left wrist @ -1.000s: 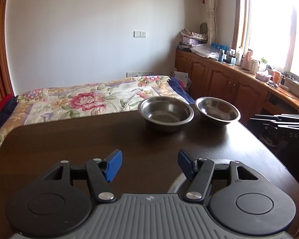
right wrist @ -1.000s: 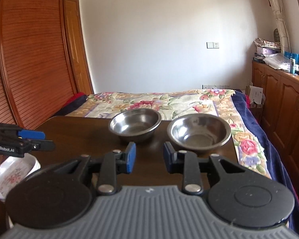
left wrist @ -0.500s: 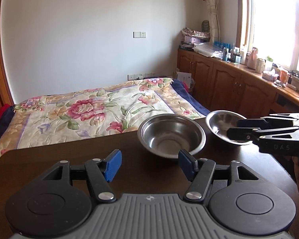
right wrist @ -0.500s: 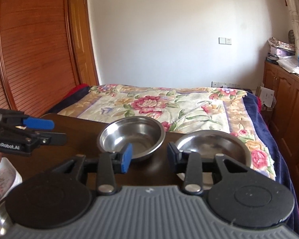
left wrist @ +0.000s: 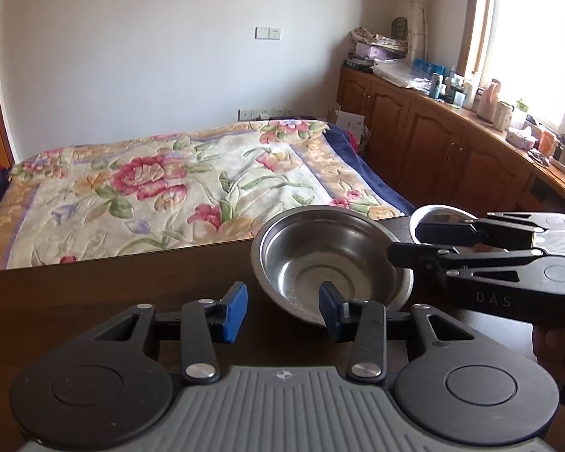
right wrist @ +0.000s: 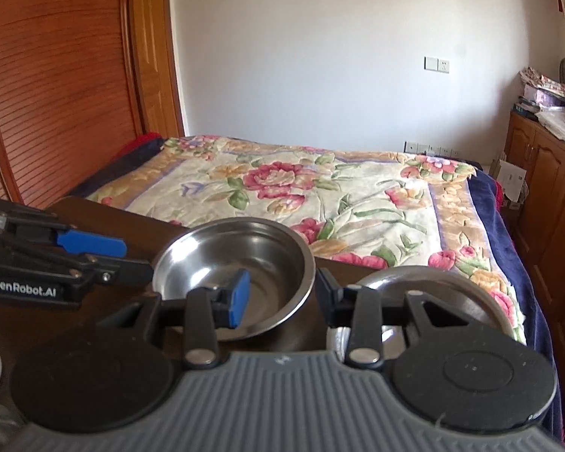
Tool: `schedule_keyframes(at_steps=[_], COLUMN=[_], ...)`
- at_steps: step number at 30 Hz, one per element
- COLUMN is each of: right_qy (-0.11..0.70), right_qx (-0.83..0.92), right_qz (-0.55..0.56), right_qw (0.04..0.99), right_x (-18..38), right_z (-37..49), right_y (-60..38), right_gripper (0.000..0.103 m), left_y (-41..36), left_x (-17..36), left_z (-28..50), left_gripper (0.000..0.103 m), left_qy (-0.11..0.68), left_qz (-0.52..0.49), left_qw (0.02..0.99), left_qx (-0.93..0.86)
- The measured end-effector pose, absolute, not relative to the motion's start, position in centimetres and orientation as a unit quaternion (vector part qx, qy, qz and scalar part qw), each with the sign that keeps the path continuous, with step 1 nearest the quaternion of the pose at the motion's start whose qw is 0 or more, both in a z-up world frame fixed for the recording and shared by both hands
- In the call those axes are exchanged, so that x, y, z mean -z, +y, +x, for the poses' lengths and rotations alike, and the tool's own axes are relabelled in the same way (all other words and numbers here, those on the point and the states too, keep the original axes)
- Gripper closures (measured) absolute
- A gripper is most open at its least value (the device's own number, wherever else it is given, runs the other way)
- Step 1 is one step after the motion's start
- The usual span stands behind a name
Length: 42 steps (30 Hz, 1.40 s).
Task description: Organize plates and bowls
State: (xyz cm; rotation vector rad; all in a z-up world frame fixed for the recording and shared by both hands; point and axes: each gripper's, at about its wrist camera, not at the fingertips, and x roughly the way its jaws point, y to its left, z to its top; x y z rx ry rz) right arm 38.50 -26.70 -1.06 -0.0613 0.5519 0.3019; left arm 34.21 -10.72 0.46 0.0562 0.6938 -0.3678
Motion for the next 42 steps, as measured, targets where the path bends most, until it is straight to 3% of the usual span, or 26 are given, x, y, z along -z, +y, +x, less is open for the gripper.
schedule_keyframes(at_steps=[14, 18, 31, 42], right_qy=[0.29, 0.302, 0.307, 0.276], right_qx=[-0.146, -0.146, -0.154, -0.156], right_qz=[-0.033, -0.031, -0.017, -0.001], right_qw=[0.945, 0.941, 0.939, 0.948], right_x=[1.6, 1.9, 1.6, -0.4], right_z=[40.0, 40.6, 39.9, 37.6], right_y=[-26.0, -25.8, -25.5, -25.7], right_gripper=[0.063, 0.064, 0.09, 0.091], left_y=[-11.1, -10.9, -10.1, -9.7], left_x=[0.9, 1.1, 0.6, -2.3], left_z=[35.7, 35.8, 35.0, 32.2], left_gripper=[0.063, 0.074, 0.085, 0.085], left_qy=[0.356, 0.362, 0.369, 0.334], left_qz=[0.029, 0.024, 0.015, 0.015], left_qw=[0.917, 0.915, 0.914, 0.926], left_qx=[0.174, 0.175, 0.165, 0.173])
